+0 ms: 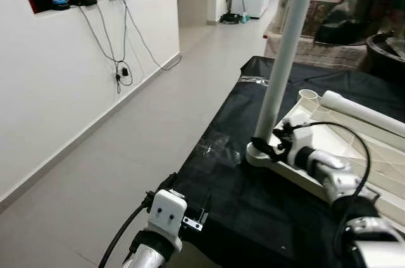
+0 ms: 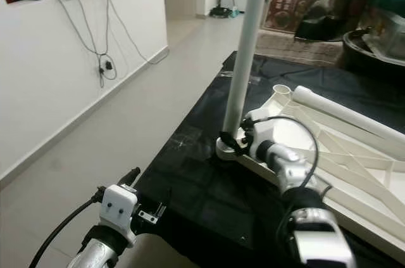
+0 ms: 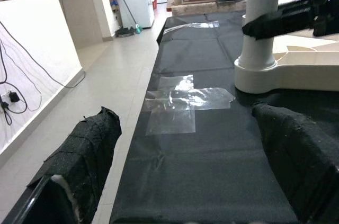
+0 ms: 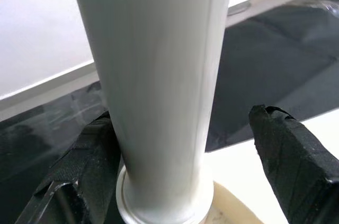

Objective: Building children table

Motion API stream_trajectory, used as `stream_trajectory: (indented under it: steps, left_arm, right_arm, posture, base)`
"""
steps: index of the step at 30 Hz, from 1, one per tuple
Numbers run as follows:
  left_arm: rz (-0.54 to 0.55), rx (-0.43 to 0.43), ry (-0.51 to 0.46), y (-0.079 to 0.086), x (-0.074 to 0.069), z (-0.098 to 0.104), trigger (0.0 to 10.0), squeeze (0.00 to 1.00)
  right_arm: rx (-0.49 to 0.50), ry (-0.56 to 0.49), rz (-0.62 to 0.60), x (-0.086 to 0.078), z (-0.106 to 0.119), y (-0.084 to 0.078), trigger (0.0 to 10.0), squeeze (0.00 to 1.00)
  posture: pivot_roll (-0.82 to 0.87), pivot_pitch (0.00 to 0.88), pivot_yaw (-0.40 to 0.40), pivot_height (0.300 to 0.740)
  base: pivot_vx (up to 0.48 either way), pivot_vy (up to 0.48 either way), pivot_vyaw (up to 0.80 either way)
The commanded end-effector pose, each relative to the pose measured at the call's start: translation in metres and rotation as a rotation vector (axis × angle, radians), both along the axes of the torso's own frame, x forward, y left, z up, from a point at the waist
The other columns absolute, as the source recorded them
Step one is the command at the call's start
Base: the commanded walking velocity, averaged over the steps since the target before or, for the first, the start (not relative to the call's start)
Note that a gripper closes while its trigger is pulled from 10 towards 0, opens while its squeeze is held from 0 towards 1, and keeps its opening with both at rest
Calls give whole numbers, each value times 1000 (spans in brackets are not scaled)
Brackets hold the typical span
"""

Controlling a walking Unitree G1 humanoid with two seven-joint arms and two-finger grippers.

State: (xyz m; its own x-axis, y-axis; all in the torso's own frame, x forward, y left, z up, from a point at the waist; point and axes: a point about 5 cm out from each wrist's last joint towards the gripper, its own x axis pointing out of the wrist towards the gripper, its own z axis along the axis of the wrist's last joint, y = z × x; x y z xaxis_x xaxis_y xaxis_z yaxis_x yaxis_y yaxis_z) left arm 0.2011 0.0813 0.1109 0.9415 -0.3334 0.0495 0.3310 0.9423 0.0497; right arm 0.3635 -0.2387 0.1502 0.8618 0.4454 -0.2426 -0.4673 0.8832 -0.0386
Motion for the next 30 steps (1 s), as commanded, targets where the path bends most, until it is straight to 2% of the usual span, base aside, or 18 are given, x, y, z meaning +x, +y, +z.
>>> stream_trajectory:
  steps: [1,2,3,4,5,8,9,14,15,18,20,26,30]
  left_arm:
    - [6,-4,25,0,-1,-4,10000,0]
    - [6,-4,25,0,-1,-4,10000,0]
    - [6,-5,25,0,-1,-4,10000,0]
    - [6,-5,25,0,-1,-4,10000,0]
    - [7,-5,26,0,-1,-3,10000,0]
    - [8,-6,24,0,-1,-3,10000,0]
    - [10,-6,23,0,0,-2,10000,0]
    - [12,-6,21,0,0,-2,10000,0]
    - [12,-7,22,0,-1,-2,10000,0]
    - [11,-6,22,0,-1,-2,10000,0]
    - [10,-6,23,-1,-1,-2,10000,0]
    - [11,-6,23,-1,-1,-2,10000,0]
    - [10,-5,26,0,-1,-2,10000,0]
  right_arm:
    - [-52,-4,161,2,20,1,10000,0]
    - [-52,-4,161,2,20,1,10000,0]
    - [-80,15,250,2,25,4,10000,0]
    - [-80,15,250,2,25,4,10000,0]
    - [-105,42,318,2,29,6,10000,0]
    - [-138,60,356,2,30,6,10000,0]
    - [-198,101,391,1,29,2,10000,0]
    - [-285,174,428,-1,25,-5,10000,0]
    - [-349,201,432,-3,21,-8,10000,0]
    - [-395,232,407,-3,16,-10,10000,0]
    - [-475,297,405,-5,6,-12,10000,0]
    - [-518,340,441,-8,2,-12,10000,0]
    - [-611,375,488,-7,-1,-7,10000,0]
  posture:
    - [53,0,-22,740]
    - [53,0,-22,740]
    - [54,0,-27,740]
    - [54,0,-27,740]
    - [54,0,-27,740]
    - [59,0,-33,740]
    - [59,0,-33,740]
    - [67,0,-37,740]
    - [60,0,-33,740]
    - [60,0,-33,740]
    - [67,0,-31,740]
    - [65,0,-32,740]
    - [65,0,-32,740]
  base:
    - [0,0,0]
    - [0,0,0]
    - [0,0,0]
    - [0,0,0]
    - [0,0,0]
    - [0,0,0]
    - [0,0,0]
    - [0,0,0]
    - [0,0,0]
    - [0,0,0]
    - [0,0,0]
    - [0,0,0]
    - [0,0,0]
